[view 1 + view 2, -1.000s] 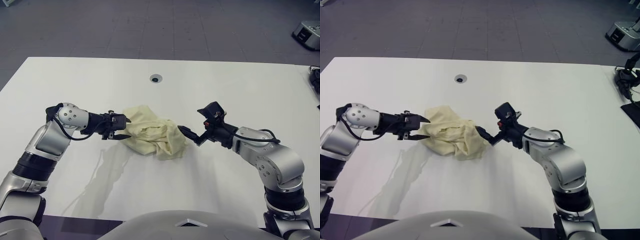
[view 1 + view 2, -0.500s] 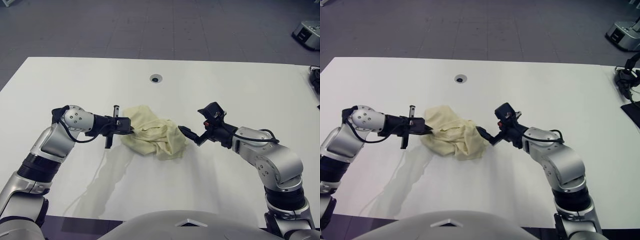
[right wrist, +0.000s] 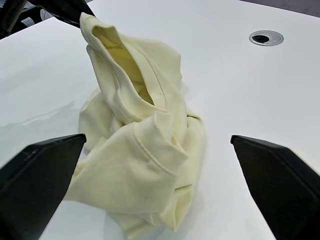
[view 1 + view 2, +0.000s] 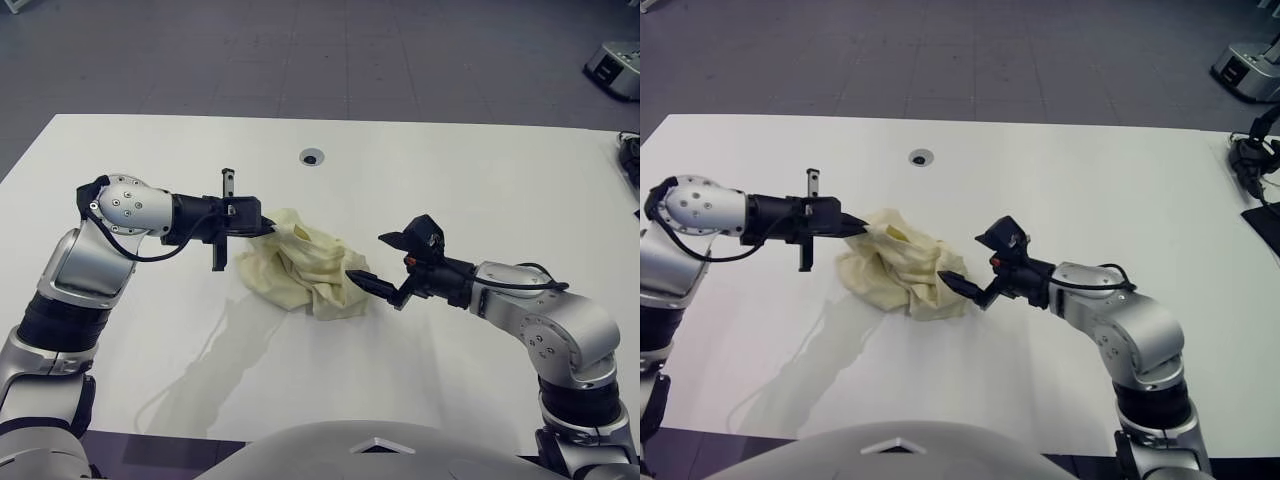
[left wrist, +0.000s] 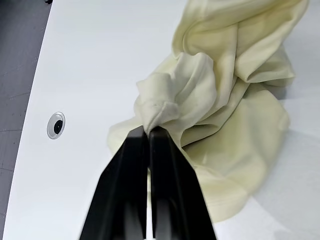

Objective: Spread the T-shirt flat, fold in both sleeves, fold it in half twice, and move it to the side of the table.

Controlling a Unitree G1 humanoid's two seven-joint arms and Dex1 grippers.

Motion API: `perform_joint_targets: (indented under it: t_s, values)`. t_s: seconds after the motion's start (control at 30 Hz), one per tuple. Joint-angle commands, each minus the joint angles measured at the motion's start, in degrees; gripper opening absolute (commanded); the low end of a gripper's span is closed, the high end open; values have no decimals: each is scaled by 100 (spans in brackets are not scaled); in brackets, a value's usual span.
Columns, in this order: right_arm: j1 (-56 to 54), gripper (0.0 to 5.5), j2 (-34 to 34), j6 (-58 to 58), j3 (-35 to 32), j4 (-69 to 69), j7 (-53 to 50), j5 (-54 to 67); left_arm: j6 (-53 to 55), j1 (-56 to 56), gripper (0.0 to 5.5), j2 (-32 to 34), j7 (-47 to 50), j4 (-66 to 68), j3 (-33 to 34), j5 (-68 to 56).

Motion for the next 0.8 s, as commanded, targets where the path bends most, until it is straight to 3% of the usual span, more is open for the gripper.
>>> perform_joint_targets:
  t_s: [0.03,0.13,0.8]
  values:
    - [60,540,179,-138,202,559,-112,-140,60,-173,2,134,-82,-124,69,-68]
    - [208,512,235,-156,238,736,-132,-136,49,-258,0,167,-103,-87,82,-57]
    - [277,183,91,-11,197,275,-124,106,13,-217,0,235,-86,-17,56,64]
